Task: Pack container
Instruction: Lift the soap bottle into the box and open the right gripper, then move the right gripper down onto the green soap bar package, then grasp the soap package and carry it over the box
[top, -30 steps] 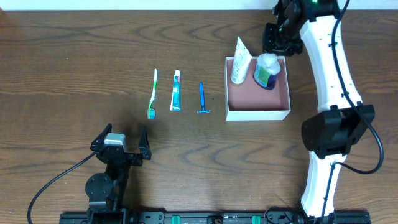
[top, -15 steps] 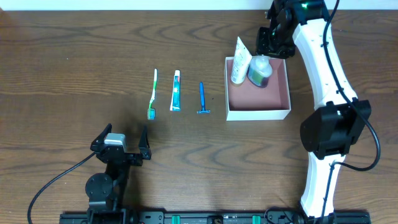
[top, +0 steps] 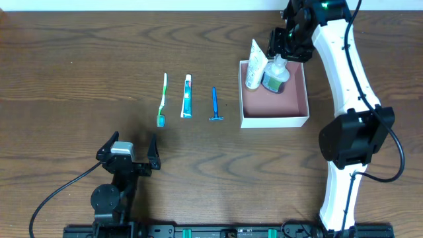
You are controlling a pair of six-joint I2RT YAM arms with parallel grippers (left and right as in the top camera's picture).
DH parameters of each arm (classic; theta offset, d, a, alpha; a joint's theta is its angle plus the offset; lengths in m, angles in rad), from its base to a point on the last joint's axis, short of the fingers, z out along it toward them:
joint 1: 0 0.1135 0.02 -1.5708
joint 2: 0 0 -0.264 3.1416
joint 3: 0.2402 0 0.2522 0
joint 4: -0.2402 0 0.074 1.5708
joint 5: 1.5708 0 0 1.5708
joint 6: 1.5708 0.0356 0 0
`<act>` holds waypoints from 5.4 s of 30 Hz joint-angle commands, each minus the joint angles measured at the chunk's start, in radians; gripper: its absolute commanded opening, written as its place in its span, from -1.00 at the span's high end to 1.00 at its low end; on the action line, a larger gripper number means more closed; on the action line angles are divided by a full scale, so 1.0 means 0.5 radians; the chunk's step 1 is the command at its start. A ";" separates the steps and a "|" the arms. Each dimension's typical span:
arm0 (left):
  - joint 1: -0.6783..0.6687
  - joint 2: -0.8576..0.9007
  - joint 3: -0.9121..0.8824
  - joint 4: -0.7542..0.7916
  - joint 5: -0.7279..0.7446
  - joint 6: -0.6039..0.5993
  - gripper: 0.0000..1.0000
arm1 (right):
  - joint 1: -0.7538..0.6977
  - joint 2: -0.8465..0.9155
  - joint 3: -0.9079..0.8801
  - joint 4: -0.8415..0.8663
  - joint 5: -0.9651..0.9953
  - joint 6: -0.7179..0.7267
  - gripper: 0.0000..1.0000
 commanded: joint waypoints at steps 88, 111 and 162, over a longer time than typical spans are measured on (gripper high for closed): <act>0.007 -0.012 -0.035 -0.064 0.028 0.005 -0.96 | -1.092 -0.518 -1.844 1.109 0.272 -1.085 -0.82; 0.007 -0.012 -0.035 -0.064 0.028 0.005 -0.96 | -1.090 -0.517 -1.962 1.279 0.288 -1.086 -0.81; 0.007 -0.012 -0.035 -0.064 0.028 0.005 -0.96 | -0.922 -0.655 -1.069 0.388 -0.329 -0.974 0.28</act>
